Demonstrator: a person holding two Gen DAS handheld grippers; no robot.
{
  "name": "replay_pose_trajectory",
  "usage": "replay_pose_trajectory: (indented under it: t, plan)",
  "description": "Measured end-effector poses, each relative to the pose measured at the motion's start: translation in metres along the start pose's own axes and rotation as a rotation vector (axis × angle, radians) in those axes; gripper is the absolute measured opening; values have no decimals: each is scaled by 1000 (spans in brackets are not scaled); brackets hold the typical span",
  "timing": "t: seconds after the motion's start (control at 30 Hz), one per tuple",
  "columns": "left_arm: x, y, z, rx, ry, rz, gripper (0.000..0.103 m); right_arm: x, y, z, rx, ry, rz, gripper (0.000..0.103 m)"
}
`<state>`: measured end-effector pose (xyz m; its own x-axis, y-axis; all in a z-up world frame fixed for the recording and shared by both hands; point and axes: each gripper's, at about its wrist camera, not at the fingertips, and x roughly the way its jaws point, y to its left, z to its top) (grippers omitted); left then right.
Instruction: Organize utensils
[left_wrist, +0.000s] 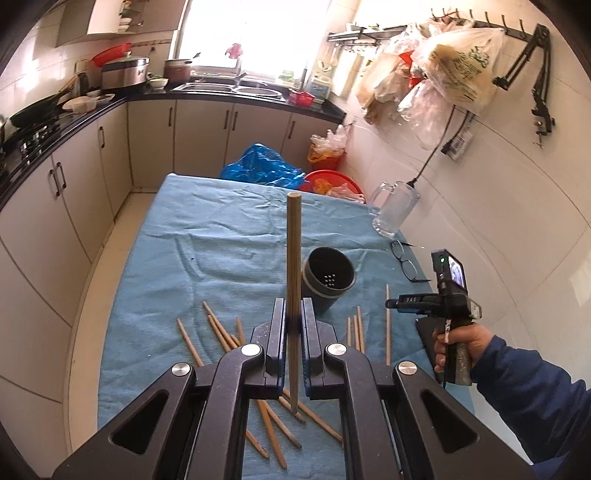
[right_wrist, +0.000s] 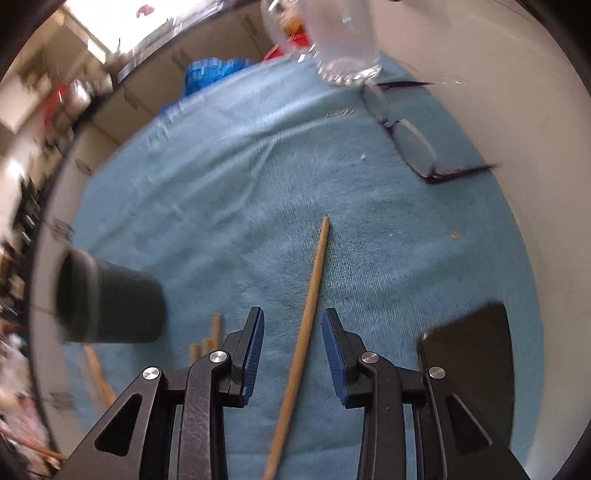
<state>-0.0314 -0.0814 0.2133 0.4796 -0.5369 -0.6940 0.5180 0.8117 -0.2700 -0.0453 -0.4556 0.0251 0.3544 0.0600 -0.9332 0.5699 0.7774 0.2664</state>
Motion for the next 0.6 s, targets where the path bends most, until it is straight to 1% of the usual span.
replay_pose_trajectory:
  t: [0.03, 0.07, 0.1, 0.13, 0.17, 0.23, 0.3, 0.33, 0.53, 0.57, 0.6]
  plan:
    - [0, 2, 0, -6, -2, 5, 6, 4, 0, 1, 4, 5, -15, 33]
    - [0, 3, 1, -11, -4, 8, 6, 9, -2, 2, 12, 16, -18, 28]
    - [0, 4, 1, -18, -6, 11, 6, 16, -3, 1, 14, 45, -16, 12]
    - [0, 5, 2, -22, -5, 12, 6, 22, -6, -1, 20, 68, -7, 8]
    - [1, 6, 2, -26, -5, 14, 6, 20, -7, -2, 20, 45, -6, 8]
    - [3, 8, 4, -32, -2, 17, 6, 19, -7, -4, 1, 44, -4, 7]
    - [5, 7, 6, -33, 0, 14, 6, 17, -12, -9, 34, 51, 54, 7]
    - [6, 7, 7, -32, 0, 12, 6, 15, -13, -9, 41, 48, 68, 7]
    - [12, -3, 15, -10, -5, -13, 6, -44, 3, -22, -5, -70, 162, 7]
    - [14, -5, 16, -7, -6, -20, 6, -57, 7, -26, -19, -102, 187, 7]
    - [14, -7, 17, -4, -7, -25, 6, -68, 11, -28, -35, -131, 194, 7]
